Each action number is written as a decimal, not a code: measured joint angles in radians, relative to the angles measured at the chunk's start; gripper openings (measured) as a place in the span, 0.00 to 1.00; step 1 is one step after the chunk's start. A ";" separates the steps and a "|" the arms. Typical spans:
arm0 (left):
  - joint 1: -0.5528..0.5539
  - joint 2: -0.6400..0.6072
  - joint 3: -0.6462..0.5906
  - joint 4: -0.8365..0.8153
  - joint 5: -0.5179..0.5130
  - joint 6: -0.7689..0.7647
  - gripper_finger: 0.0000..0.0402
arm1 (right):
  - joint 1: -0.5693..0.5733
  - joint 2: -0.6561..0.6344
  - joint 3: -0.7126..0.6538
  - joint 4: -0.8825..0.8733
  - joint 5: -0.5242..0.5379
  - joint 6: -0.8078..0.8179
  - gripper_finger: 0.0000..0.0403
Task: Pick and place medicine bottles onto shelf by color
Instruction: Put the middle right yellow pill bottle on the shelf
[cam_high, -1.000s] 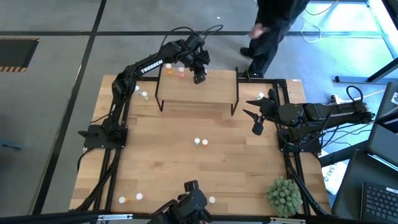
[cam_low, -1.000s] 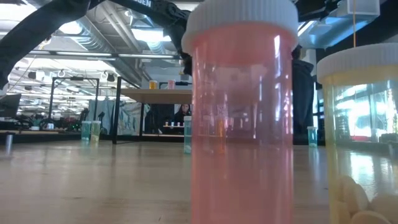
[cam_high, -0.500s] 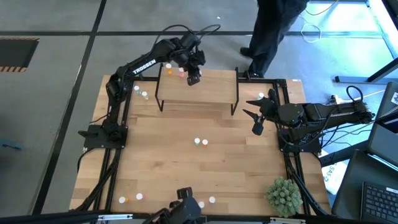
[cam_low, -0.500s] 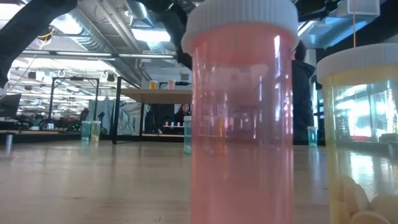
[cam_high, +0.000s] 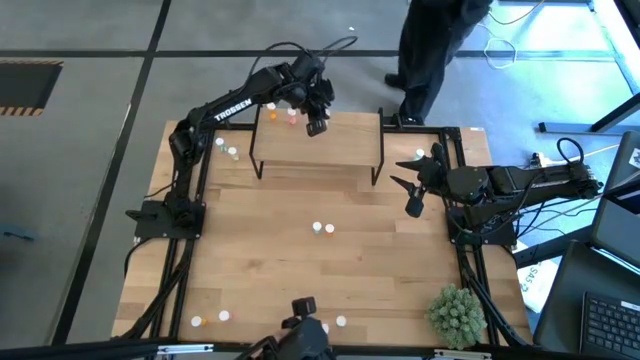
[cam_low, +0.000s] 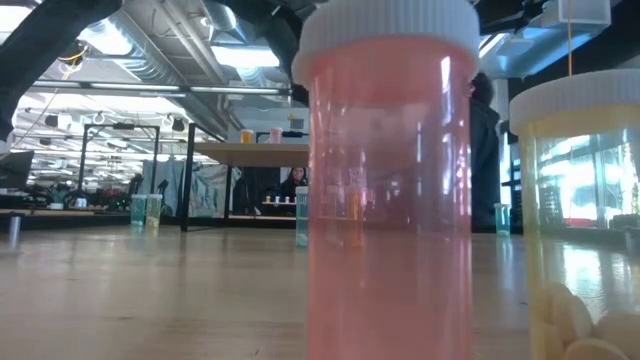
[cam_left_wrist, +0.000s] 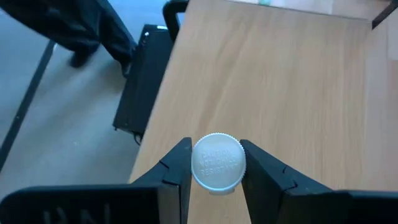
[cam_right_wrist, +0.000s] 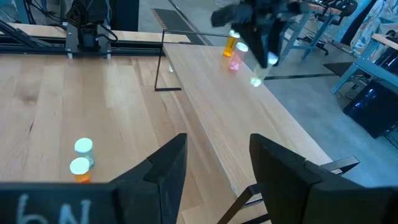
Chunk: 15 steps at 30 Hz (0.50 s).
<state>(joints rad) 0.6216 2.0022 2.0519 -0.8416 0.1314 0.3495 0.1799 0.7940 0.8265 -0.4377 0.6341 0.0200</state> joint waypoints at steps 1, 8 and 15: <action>0.000 0.000 -0.015 0.015 0.000 -0.004 0.24 | 0.000 0.000 0.000 0.000 0.000 0.000 0.44; -0.006 0.000 -0.076 0.118 -0.028 -0.007 0.24 | 0.000 0.000 0.000 0.000 0.000 0.000 0.44; -0.006 0.000 -0.102 0.151 -0.041 -0.018 0.24 | 0.000 0.000 0.000 0.000 0.000 -0.001 0.44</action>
<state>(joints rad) 0.6151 2.0026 1.9501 -0.6910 0.0902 0.3312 0.1799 0.7940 0.8265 -0.4377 0.6338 0.0189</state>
